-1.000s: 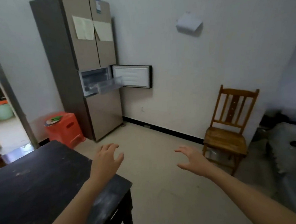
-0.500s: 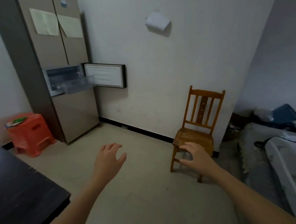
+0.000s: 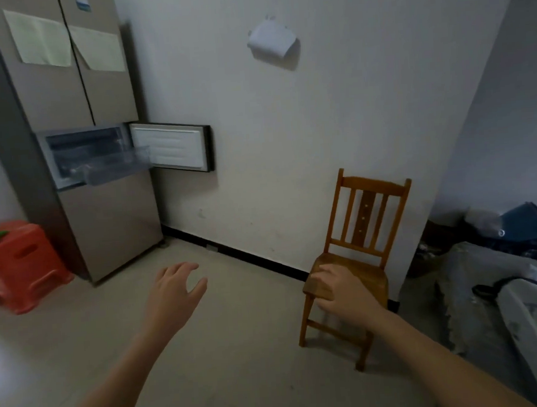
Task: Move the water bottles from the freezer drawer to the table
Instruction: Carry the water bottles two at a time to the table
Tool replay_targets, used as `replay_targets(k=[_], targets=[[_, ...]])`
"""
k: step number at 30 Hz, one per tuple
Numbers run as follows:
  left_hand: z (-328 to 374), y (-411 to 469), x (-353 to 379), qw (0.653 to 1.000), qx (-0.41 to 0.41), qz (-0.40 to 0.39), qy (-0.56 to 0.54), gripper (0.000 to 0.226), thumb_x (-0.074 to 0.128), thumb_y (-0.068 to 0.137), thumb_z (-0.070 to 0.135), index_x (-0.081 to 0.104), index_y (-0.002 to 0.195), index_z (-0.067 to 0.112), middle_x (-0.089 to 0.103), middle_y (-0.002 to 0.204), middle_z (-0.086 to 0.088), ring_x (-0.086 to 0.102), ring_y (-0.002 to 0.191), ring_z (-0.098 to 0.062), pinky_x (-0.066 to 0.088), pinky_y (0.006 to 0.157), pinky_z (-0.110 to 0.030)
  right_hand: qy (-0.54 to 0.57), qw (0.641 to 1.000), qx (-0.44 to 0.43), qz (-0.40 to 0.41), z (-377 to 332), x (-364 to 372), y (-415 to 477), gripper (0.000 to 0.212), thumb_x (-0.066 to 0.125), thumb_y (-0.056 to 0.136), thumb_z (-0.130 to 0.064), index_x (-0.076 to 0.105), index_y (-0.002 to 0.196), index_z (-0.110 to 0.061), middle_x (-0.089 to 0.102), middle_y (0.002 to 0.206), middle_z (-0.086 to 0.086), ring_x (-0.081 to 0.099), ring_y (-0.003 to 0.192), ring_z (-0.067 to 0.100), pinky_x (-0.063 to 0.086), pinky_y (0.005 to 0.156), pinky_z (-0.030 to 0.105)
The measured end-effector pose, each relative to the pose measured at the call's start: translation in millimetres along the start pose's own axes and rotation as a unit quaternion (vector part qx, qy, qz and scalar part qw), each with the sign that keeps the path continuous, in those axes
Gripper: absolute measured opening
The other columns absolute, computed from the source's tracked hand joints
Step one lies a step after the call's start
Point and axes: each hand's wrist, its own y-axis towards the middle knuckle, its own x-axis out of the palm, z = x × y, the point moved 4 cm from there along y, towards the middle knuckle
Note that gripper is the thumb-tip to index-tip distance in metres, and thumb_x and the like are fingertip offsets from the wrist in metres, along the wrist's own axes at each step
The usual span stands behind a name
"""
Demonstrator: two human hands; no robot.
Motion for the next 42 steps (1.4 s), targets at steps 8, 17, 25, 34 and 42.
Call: replay_targets(k=[8, 17, 25, 34, 42], targets=[[13.5, 115.2, 52.3, 1.0, -0.023, 0.019, -0.007, 0.036, 0.06, 0.086, 0.026, 0.059, 0.119, 0.009, 0.058, 0.123, -0.011, 0.045, 0.119, -0.028, 0.034, 0.099, -0.037, -0.018, 0.999, -0.026, -0.006, 47.1, -23.6, 132.6, 0.051, 0.055, 0.09, -0.032, 0.038, 0.138, -0.026, 0.029, 0.149, -0.001, 0.022, 0.139, 0.014, 0.019, 0.113, 0.029], [6.2, 201.8, 102.2, 0.998, -0.058, 0.028, 0.028, 0.039, 0.058, 0.088, 0.027, 0.055, 0.123, 0.01, 0.055, 0.126, -0.009, 0.041, 0.123, -0.025, 0.033, 0.099, -0.034, 0.025, 0.996, -0.074, -0.034, 85.2, -5.5, 271.3, 0.052, 0.056, 0.09, -0.031, 0.038, 0.138, -0.023, 0.027, 0.15, 0.002, 0.021, 0.138, 0.016, 0.018, 0.112, 0.027], [12.9, 316.5, 132.1, 0.989, -0.09, 0.116, 0.036, 0.039, 0.066, 0.082, 0.017, 0.059, 0.117, 0.002, 0.061, 0.12, -0.017, 0.048, 0.117, -0.035, 0.035, 0.098, -0.04, 0.036, 0.986, -0.157, -0.042, 132.4, -25.4, 419.2, 0.053, 0.06, 0.088, -0.028, 0.041, 0.137, -0.021, 0.03, 0.148, 0.003, 0.024, 0.137, 0.016, 0.019, 0.11, 0.025], [-15.4, 385.2, 151.1, 0.968, -0.172, 0.175, 0.059, 0.037, 0.069, 0.079, 0.011, 0.062, 0.112, -0.001, 0.063, 0.113, -0.02, 0.052, 0.111, -0.035, 0.039, 0.093, -0.04, 0.045, 0.958, -0.26, -0.111, 115.0, 13.5, 562.0, 0.05, 0.059, 0.088, -0.028, 0.043, 0.135, -0.021, 0.031, 0.147, 0.003, 0.025, 0.137, 0.015, 0.019, 0.108, 0.02], [-102.9, 458.6, 141.3, 0.956, -0.195, 0.198, 0.094, 0.03, 0.068, 0.079, 0.012, 0.064, 0.107, 0.002, 0.065, 0.106, -0.017, 0.055, 0.102, -0.035, 0.045, 0.088, -0.047, 0.016, 0.943, -0.321, -0.087, 56.6, 56.2, 680.9, 0.051, 0.058, 0.088, -0.031, 0.044, 0.135, -0.02, 0.037, 0.144, 0.005, 0.03, 0.134, 0.018, 0.023, 0.107, 0.025]])
